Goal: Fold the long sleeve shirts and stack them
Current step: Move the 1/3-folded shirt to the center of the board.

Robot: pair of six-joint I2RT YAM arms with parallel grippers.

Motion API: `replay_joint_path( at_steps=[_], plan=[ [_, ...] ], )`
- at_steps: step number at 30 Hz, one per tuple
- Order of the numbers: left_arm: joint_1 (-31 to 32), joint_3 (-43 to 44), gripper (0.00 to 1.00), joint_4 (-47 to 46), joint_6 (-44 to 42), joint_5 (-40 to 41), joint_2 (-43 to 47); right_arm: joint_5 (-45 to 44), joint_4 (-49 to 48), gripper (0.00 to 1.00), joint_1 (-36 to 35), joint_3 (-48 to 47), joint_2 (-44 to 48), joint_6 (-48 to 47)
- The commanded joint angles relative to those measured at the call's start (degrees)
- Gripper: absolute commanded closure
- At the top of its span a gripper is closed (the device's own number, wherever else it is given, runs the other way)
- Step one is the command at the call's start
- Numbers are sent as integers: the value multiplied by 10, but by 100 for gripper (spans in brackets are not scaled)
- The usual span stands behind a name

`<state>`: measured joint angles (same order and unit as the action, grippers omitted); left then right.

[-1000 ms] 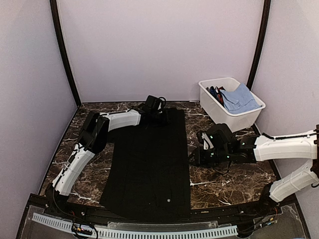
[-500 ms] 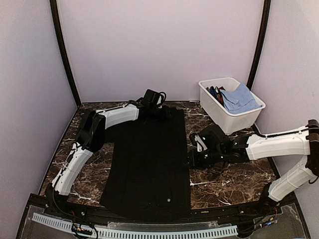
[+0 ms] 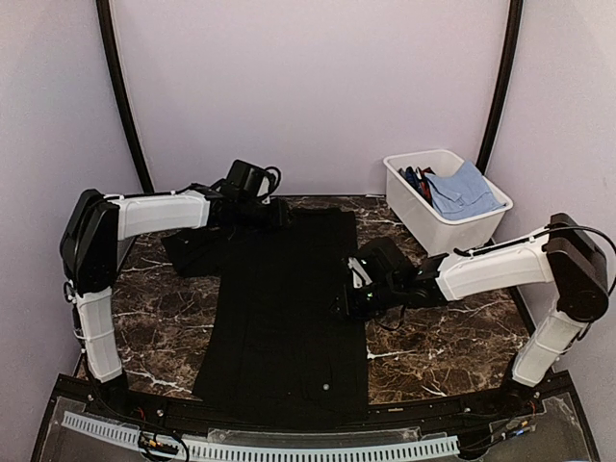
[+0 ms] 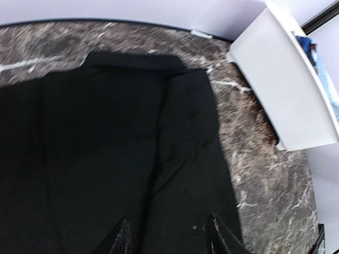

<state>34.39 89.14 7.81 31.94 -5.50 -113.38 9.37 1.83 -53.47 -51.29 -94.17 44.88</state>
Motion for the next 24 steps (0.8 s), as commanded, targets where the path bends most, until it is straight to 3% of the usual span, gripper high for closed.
replay_joint_path(
  at_steps=[1, 10, 16, 24],
  plan=[
    [-9, -135, 53, -2, 10, 39, 59, 15, -50, 72, 11, 2, -25, -11],
    [11, -252, 54, -23, 42, 26, 81, 8, -77, 73, 21, 57, -46, 0],
    [56, -249, 54, -18, 73, 42, 59, -7, -70, 74, 26, 92, -43, 3],
    [97, -211, 55, -22, 108, 34, 14, -49, -37, 74, 49, 161, 27, 16]
  ],
)
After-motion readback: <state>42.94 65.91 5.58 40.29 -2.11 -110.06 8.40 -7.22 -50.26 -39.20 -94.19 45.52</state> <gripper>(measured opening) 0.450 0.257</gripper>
